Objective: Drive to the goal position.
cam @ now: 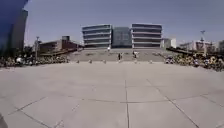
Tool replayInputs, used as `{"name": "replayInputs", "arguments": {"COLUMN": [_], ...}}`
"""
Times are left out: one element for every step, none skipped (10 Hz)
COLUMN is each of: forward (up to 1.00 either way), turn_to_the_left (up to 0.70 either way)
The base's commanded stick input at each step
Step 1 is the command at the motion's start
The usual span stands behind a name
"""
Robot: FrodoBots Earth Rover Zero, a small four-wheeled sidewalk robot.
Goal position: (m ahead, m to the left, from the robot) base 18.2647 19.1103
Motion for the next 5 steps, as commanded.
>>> {"name": "replayInputs", "arguments": {"forward": [1.0, 1.0, 1.0, 1.0, 1.0], "turn_to_the_left": [0.0, 0.0, 0.0, 0.0, 0.0]}}
